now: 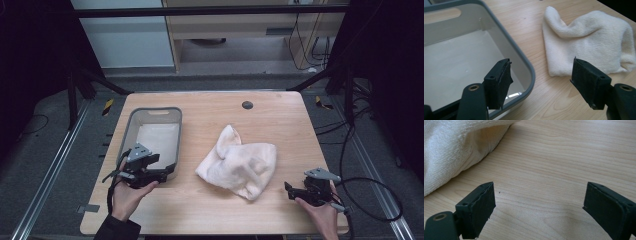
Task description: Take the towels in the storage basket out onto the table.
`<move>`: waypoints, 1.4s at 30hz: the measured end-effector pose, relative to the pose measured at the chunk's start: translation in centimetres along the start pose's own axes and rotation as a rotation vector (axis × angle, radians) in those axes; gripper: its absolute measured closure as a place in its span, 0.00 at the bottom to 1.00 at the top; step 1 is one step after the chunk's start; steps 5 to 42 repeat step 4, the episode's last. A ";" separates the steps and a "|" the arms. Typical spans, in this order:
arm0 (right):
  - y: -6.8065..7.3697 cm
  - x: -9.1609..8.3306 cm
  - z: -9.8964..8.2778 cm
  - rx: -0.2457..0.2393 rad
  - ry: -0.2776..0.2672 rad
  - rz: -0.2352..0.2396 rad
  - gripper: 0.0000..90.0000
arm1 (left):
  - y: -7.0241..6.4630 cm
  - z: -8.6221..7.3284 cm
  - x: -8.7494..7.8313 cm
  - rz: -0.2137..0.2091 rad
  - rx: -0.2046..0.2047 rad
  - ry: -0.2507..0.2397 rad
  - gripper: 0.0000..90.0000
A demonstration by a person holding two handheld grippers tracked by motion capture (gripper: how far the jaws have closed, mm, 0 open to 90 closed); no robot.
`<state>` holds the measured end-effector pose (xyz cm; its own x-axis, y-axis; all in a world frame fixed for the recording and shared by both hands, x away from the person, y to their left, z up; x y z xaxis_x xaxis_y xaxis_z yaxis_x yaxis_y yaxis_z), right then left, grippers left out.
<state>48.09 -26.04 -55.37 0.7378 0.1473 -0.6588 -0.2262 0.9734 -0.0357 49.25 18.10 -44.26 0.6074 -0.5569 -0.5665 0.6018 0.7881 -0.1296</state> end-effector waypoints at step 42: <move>0.0 0.0 0.0 -0.006 -0.004 -0.002 0.11 | 1.1 -1.0 -0.7 0.005 -0.030 -0.018 0.36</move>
Point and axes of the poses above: each handheld gripper's, and its own axes: x roughly forward along the jaws, z roughly out of its top, y roughly to its left, the point moved 9 cm from there along x, roughly forward along the jaws, and after that the axes turned 4 degrees about -z, right-handed, at the moved point
